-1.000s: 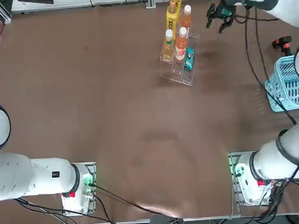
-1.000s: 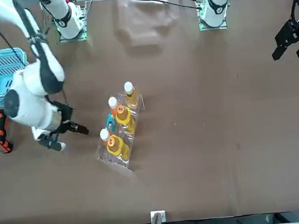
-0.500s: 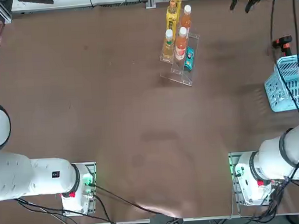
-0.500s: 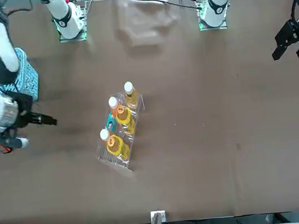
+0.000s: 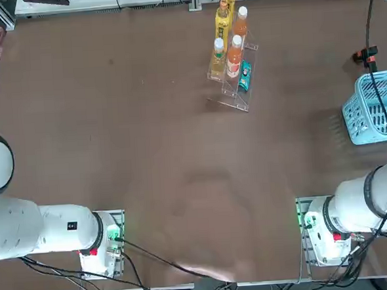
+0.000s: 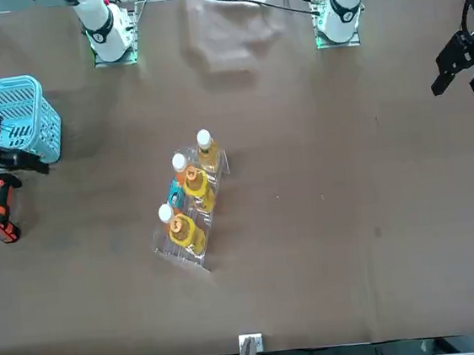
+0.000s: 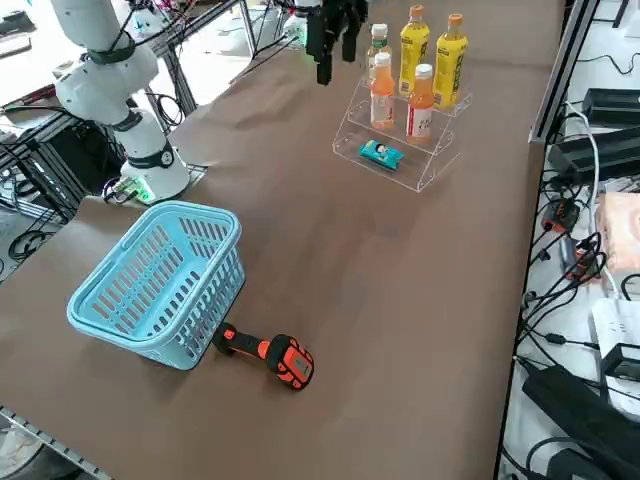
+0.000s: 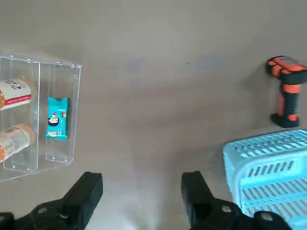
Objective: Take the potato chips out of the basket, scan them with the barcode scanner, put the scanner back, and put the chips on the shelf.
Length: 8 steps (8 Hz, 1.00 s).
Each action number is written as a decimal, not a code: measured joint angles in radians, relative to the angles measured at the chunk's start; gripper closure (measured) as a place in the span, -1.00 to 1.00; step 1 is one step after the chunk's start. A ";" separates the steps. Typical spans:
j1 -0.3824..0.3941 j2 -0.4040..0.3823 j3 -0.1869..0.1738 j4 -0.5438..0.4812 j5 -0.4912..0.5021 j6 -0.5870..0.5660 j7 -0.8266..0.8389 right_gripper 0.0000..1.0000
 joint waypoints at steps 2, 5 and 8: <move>-0.030 -0.011 -0.002 0.020 0.000 -0.040 -0.022 -1.00; -0.026 -0.057 0.013 0.034 0.008 -0.101 -0.025 -1.00; -0.013 -0.090 0.033 -0.003 0.021 -0.048 -0.025 -1.00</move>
